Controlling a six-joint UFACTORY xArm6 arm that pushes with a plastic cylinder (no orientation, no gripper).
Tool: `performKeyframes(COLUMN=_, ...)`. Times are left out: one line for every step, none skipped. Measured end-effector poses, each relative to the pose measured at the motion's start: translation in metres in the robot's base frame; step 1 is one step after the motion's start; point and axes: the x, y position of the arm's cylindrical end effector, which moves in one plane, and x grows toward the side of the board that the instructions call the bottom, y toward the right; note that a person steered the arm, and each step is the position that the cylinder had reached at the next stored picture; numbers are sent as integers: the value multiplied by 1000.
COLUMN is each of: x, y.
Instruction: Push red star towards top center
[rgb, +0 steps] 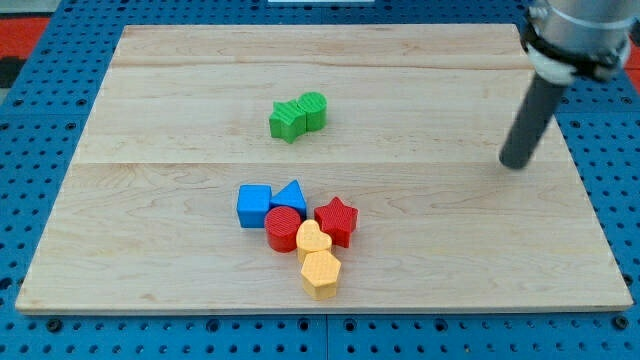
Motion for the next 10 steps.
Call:
performKeyframes(x=78, y=2)
performKeyframes(x=114, y=-46)
performKeyframes(x=110, y=-129)
performKeyframes(x=89, y=-185)
performKeyframes(x=73, y=-238)
performKeyframes(x=52, y=-252)
performKeyframes(x=33, y=-234)
performKeyframes(x=29, y=-215)
performKeyframes(x=31, y=-203)
performKeyframes(x=26, y=-188)
